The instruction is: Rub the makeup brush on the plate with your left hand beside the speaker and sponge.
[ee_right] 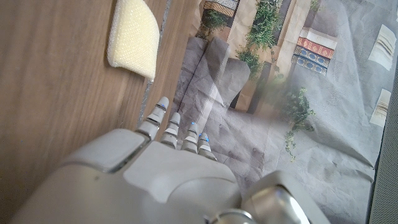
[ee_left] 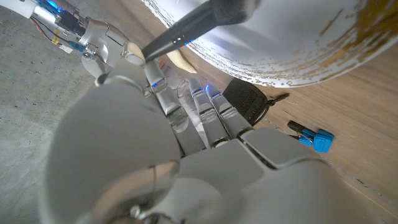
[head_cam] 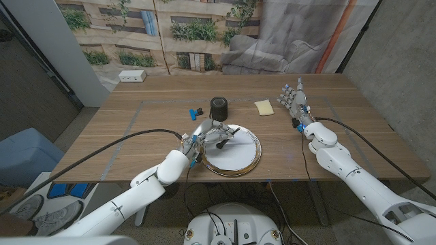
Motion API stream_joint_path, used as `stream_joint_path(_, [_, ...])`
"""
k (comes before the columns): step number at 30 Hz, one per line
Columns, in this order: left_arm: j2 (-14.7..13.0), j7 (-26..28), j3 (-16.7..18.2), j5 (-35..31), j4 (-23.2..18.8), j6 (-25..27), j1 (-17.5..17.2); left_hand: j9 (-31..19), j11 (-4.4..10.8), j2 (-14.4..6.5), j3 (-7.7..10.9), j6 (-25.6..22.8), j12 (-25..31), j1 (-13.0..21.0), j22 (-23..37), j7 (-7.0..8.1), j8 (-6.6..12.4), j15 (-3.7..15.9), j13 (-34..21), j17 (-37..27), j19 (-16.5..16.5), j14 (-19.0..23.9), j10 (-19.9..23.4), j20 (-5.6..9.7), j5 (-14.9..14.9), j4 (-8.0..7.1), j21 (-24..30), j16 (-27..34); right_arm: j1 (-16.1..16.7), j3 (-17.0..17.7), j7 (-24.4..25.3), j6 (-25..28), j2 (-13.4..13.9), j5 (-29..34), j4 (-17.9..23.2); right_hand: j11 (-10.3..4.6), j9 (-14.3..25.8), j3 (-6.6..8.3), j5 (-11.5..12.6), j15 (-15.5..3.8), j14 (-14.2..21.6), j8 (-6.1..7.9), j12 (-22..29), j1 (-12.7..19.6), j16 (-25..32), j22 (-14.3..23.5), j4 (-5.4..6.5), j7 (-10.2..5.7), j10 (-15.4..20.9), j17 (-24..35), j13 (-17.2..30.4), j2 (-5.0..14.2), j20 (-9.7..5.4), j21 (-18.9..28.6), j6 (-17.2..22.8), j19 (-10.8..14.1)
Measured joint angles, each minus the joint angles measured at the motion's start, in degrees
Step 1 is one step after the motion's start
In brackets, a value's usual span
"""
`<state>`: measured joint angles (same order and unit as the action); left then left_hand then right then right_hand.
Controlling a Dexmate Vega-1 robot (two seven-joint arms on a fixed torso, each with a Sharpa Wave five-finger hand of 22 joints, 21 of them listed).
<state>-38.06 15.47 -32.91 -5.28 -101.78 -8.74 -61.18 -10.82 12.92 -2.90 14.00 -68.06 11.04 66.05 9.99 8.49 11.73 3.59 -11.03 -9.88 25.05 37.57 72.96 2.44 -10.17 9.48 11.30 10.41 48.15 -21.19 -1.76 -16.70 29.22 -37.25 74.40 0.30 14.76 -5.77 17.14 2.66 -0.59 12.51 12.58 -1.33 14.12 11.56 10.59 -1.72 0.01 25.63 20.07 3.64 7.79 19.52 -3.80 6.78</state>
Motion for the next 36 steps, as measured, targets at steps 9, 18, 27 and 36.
stream_joint_path(9, [0.57,0.65,-0.21,-0.9,1.47,-0.65,1.03,0.0,0.01,0.01,-0.01,0.0,-0.01,0.0,0.0,0.0,0.0,0.0,-0.04,0.0,0.0,0.0,0.01,0.0,0.04,0.0,0.0,0.0,0.01,0.0,0.01,0.01,0.0,0.0,0.02,0.0,0.0,0.0,0.0,0.0,0.0,0.0,0.0,0.0,0.0,0.0,0.0,0.0,0.0,0.0,0.0,0.0,0.0,0.0,0.0,0.0])
stream_joint_path(18, [1.02,1.32,-0.33,-1.87,2.85,-1.86,1.97,0.01,0.01,0.01,-0.01,0.0,-0.06,-0.01,0.0,0.0,0.0,0.0,-0.04,0.0,0.0,0.0,0.0,0.0,-0.25,0.0,0.0,0.0,0.01,0.0,0.06,0.03,0.0,0.0,0.05,0.0,0.0,0.0,0.0,0.0,0.0,0.0,0.0,0.0,0.0,0.0,0.0,0.0,0.0,0.0,-0.14,0.0,0.0,0.0,0.0,0.0])
stream_joint_path(27, [1.06,1.47,-0.45,-2.36,3.14,-2.66,2.11,0.02,-0.01,0.02,-0.01,0.0,-0.08,-0.02,0.0,0.0,0.0,0.0,-0.04,0.0,0.0,0.0,-0.01,0.0,-0.25,0.0,0.0,0.0,0.01,0.0,0.07,0.03,0.0,0.0,0.05,0.0,0.0,0.0,0.0,0.0,0.0,0.0,0.0,0.0,0.0,0.0,0.0,0.0,0.0,0.0,-0.14,0.0,0.0,0.0,0.0,0.0])
stream_joint_path(36, [0.7,1.17,-0.6,-2.55,2.68,-2.78,1.31,0.02,-0.02,0.01,-0.01,0.0,-0.12,-0.01,0.0,0.01,0.0,0.0,-0.03,0.0,0.0,0.0,-0.02,0.0,-0.25,0.0,0.0,0.0,0.0,0.0,0.04,0.04,-0.01,0.01,0.05,0.0,0.0,0.0,0.0,0.0,0.0,0.0,0.0,0.0,0.0,0.0,0.0,0.0,0.0,0.0,-0.09,0.0,0.0,0.0,0.0,0.0])
